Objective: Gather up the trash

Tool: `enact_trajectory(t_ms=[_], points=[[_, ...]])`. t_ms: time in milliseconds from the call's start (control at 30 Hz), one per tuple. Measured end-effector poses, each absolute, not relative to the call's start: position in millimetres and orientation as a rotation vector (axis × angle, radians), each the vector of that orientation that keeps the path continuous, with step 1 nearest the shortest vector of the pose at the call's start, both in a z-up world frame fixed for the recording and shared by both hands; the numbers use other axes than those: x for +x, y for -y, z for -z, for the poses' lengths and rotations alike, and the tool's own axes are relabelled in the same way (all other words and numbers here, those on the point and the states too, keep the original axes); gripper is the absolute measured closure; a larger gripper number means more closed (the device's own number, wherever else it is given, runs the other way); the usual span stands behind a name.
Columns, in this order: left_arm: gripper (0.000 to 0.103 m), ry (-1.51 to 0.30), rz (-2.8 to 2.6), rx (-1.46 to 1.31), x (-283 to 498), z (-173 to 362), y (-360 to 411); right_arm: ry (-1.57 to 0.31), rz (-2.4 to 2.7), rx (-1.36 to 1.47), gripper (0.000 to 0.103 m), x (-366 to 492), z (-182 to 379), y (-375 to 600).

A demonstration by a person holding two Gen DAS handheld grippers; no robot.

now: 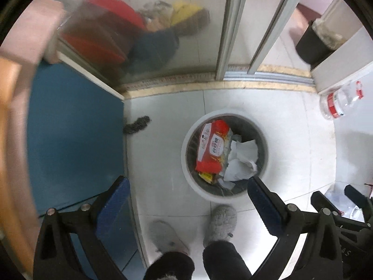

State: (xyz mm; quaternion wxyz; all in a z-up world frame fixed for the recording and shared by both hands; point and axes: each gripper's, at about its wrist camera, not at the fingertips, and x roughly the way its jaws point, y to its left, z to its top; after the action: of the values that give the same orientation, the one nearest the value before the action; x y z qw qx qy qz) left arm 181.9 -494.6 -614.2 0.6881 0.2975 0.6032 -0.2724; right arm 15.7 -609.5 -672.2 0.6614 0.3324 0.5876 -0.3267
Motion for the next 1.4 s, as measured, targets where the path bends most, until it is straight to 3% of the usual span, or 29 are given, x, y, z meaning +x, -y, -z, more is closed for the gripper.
enact_trajectory(t_ms=[467, 800, 1033, 1400], points=[[0.0, -1.136, 0.721, 0.543, 130.0, 361.7, 396.7, -1.104, 0.827, 0.634, 0.0, -57.7, 400.4, 505.4], [0.0, -1.031, 0.831, 0.491, 86.7, 218.2, 329.8, -0.959, 0.805, 0.641, 0.0, -119.3, 237.6, 412.7], [0.0, -1.045, 0.917, 0.38, 65.0, 152.1, 294.1, -0.849, 0.717, 0.658, 0.0, -161.9, 144.3, 378.1], [0.0, -1.096, 0.988, 0.258, 35.6, 99.1, 267.7, -0.828, 0.551, 0.681, 0.0, -183.1, 86.0, 381.1]])
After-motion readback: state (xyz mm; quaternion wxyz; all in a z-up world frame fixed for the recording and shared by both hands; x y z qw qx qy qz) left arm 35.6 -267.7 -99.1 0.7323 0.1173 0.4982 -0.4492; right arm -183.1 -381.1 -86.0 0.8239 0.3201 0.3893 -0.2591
